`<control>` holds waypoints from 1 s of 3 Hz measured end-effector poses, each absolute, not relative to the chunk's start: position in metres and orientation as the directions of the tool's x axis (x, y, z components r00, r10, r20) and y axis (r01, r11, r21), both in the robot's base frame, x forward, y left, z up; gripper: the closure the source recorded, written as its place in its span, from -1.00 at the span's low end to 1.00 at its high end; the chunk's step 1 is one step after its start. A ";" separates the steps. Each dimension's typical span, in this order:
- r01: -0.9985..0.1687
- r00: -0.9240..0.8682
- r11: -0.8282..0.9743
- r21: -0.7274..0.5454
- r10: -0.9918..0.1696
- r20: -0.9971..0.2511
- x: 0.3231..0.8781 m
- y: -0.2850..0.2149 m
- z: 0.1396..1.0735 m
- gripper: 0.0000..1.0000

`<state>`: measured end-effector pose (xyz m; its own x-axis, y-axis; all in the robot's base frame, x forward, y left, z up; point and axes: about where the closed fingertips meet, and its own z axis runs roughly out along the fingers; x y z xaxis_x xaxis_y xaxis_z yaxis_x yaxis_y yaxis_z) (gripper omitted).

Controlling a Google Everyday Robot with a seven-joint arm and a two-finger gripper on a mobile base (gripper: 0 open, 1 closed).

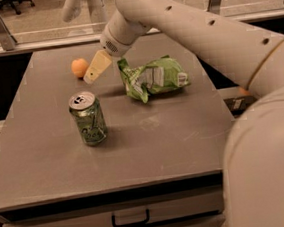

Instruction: Pick orange

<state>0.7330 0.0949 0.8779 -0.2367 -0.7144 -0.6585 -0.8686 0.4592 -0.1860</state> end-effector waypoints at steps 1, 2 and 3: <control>-0.882 -0.235 0.446 -0.150 -0.694 -0.680 0.753 0.117 0.858 -1.00; -0.920 -0.194 0.377 -0.103 -0.670 -0.717 0.759 0.147 0.854 -0.62; -0.951 -0.149 0.302 -0.071 -0.645 -0.749 0.751 0.175 0.862 -0.16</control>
Offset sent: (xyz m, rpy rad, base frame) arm 0.0305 0.0841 -0.0164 0.1806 0.0573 0.2276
